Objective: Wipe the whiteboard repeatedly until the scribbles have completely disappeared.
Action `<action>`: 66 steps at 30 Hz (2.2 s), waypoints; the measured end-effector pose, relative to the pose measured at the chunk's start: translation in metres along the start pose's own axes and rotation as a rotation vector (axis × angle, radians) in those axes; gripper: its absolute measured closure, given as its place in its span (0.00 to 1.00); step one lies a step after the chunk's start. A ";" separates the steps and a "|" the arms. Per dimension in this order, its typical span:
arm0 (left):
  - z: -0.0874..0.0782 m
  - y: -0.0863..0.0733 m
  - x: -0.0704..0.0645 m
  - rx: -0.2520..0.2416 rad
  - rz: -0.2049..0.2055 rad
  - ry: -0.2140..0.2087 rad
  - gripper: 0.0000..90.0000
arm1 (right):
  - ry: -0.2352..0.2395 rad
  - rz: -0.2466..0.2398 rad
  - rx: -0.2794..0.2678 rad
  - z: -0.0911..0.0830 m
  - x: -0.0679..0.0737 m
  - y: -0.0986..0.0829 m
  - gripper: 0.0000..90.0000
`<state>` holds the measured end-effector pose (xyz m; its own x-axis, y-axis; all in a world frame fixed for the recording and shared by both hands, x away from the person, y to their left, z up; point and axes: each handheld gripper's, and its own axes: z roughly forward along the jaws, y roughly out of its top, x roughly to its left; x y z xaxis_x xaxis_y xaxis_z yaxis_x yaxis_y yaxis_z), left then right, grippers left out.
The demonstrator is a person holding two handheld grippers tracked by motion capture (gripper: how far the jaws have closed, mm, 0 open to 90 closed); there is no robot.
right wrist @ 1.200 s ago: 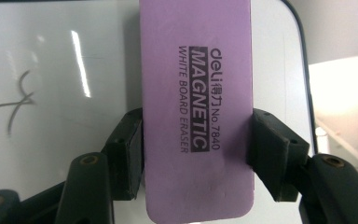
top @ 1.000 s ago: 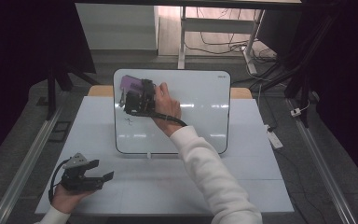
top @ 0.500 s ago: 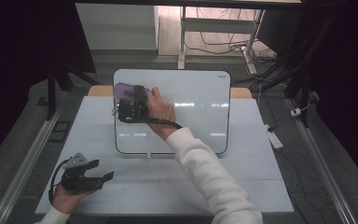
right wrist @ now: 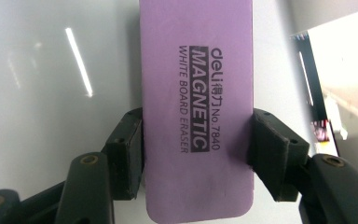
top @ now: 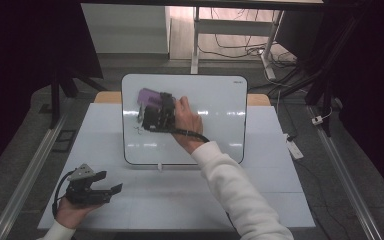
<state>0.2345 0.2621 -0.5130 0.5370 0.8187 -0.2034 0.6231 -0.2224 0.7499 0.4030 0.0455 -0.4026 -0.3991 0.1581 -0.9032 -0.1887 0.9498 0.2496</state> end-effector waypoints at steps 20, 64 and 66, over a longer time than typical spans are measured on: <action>-0.001 -0.001 0.002 -0.002 -0.007 0.000 0.20 | -0.043 0.155 0.041 0.010 -0.046 -0.012 0.45; -0.004 -0.001 0.001 -0.009 -0.005 0.007 0.20 | 0.063 -0.177 -0.045 -0.025 0.077 -0.007 0.45; -0.003 -0.001 0.001 -0.007 -0.008 0.007 0.20 | 0.064 -0.174 -0.042 -0.026 0.078 -0.012 0.45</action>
<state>0.2324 0.2645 -0.5117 0.5283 0.8240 -0.2046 0.6231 -0.2125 0.7527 0.3510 0.0395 -0.4665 -0.4129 -0.0262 -0.9104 -0.2968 0.9489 0.1073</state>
